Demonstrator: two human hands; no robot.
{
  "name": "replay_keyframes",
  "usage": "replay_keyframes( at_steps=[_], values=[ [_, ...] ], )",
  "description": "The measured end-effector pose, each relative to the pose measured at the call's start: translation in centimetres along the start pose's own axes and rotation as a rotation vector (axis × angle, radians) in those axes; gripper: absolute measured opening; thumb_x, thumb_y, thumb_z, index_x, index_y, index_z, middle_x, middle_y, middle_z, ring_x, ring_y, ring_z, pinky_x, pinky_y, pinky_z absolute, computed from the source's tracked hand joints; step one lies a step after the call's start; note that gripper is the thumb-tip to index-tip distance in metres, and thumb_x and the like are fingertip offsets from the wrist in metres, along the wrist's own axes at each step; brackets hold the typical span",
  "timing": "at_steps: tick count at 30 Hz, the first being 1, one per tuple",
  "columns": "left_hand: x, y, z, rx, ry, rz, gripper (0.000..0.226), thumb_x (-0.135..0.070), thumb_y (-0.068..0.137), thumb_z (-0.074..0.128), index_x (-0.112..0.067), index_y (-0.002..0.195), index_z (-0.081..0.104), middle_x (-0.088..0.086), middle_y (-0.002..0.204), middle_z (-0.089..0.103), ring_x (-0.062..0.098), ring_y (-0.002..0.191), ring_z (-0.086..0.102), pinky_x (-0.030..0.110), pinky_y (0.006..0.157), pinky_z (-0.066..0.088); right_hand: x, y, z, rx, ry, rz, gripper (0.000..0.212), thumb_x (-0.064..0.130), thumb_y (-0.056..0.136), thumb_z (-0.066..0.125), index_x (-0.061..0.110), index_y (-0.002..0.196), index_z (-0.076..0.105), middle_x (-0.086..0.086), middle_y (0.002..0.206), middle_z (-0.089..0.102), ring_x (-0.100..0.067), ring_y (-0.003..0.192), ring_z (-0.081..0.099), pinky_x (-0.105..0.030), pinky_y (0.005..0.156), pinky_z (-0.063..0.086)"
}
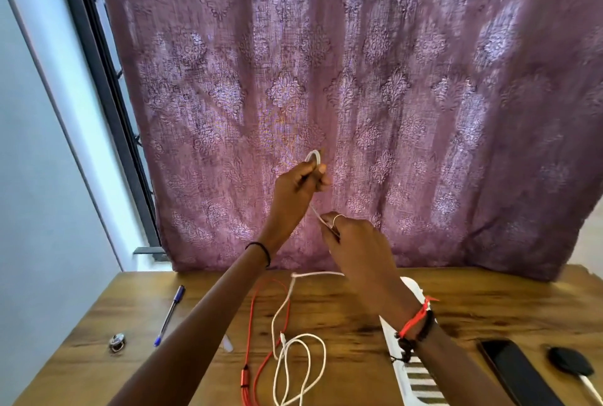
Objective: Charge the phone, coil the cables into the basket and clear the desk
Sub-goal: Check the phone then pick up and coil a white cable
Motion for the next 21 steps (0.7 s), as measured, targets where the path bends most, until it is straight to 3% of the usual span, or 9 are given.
replay_keyframes(
  at_steps=[3, 5, 8, 11, 13, 15, 18, 21],
  values=[
    [0.0, 0.1, -0.5, 0.026, 0.188, 0.082, 0.026, -0.005, 0.094, 0.051, 0.002, 0.118, 0.060, 0.014, 0.081, 0.065, 0.017, 0.071, 0.061, 0.032, 0.074, 0.055, -0.3, 0.6, -0.8, 0.022, 0.021, 0.027, 0.020, 0.038, 0.092, 0.050, 0.028, 0.105, 0.061, -0.006, 0.092, 0.071, -0.032, 0.089, 0.065, -0.035, 0.070, 0.049],
    [0.0, 0.1, -0.7, 0.051, 0.277, 0.126, 0.026, -0.006, 0.093, 0.052, 0.001, 0.117, 0.062, 0.010, 0.075, 0.062, 0.018, 0.069, 0.059, 0.034, 0.074, 0.053, -0.6, 1.2, -1.8, -0.002, 0.045, 0.034, 0.019, 0.036, 0.091, 0.051, 0.030, 0.105, 0.062, -0.002, 0.095, 0.072, -0.029, 0.091, 0.065, -0.034, 0.071, 0.049],
    [0.5, 0.1, -0.7, 0.111, 0.306, 0.116, 0.024, -0.008, 0.093, 0.053, 0.002, 0.113, 0.064, 0.011, 0.073, 0.062, 0.014, 0.070, 0.057, 0.036, 0.076, 0.052, -0.8, 2.0, -3.0, -0.034, 0.066, 0.041, 0.020, 0.033, 0.090, 0.054, 0.030, 0.106, 0.065, 0.004, 0.103, 0.070, -0.025, 0.094, 0.064, -0.031, 0.074, 0.049],
    [1.0, 0.0, -0.5, 0.190, 0.292, 0.088, 0.024, -0.010, 0.094, 0.053, 0.003, 0.110, 0.065, -0.001, 0.068, 0.059, -0.002, 0.060, 0.057, 0.022, 0.068, 0.050, -0.8, 2.9, -4.0, -0.076, 0.116, 0.012, 0.019, 0.028, 0.090, 0.055, 0.030, 0.105, 0.067, 0.005, 0.104, 0.067, -0.023, 0.091, 0.064, -0.034, 0.076, 0.050],
    [1.0, -0.3, -0.1, 0.288, 0.175, 0.050, 0.022, -0.010, 0.095, 0.050, -0.004, 0.107, 0.067, -0.006, 0.063, 0.055, -0.004, 0.055, 0.053, 0.014, 0.064, 0.045, -1.1, 3.5, -4.7, -0.099, 0.178, -0.005, 0.017, 0.028, 0.090, 0.056, 0.031, 0.103, 0.068, 0.004, 0.098, 0.066, -0.018, 0.083, 0.061, -0.034, 0.072, 0.050],
    [1.1, -0.7, 0.2, 0.362, 0.000, -0.014, 0.023, -0.011, 0.097, 0.045, -0.015, 0.103, 0.067, -0.010, 0.061, 0.054, 0.002, 0.056, 0.050, 0.017, 0.063, 0.044, -1.5, 4.2, -5.2, -0.113, 0.266, 0.002, 0.015, 0.028, 0.090, 0.059, 0.031, 0.100, 0.070, 0.007, 0.091, 0.065, -0.007, 0.072, 0.053, -0.029, 0.066, 0.045],
    [1.6, -1.2, 0.6, 0.404, -0.303, -0.155, 0.030, -0.015, 0.098, 0.040, -0.001, 0.114, 0.061, -0.012, 0.060, 0.050, 0.006, 0.058, 0.044, 0.017, 0.061, 0.040, -1.8, 5.0, -5.6, -0.121, 0.399, 0.009, 0.015, 0.024, 0.089, 0.061, 0.030, 0.098, 0.071, 0.015, 0.081, 0.061, 0.002, 0.068, 0.050, -0.019, 0.063, 0.037],
    [1.5, -1.8, 1.5, 0.493, -0.495, -0.237, 0.034, -0.020, 0.097, 0.038, -0.002, 0.114, 0.062, -0.011, 0.060, 0.041, 0.005, 0.056, 0.040, 0.013, 0.058, 0.038, -1.8, 5.4, -5.7, -0.118, 0.502, 0.014, 0.016, 0.020, 0.088, 0.062, 0.025, 0.098, 0.072, 0.017, 0.078, 0.060, 0.000, 0.071, 0.054, -0.022, 0.068, 0.041]
  ],
)
Point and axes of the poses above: each hand's wrist, its own y-axis towards the middle knuckle, its own z-axis out of the palm, x = y × z, the point moved 8 cm from there along y, towards the middle knuckle
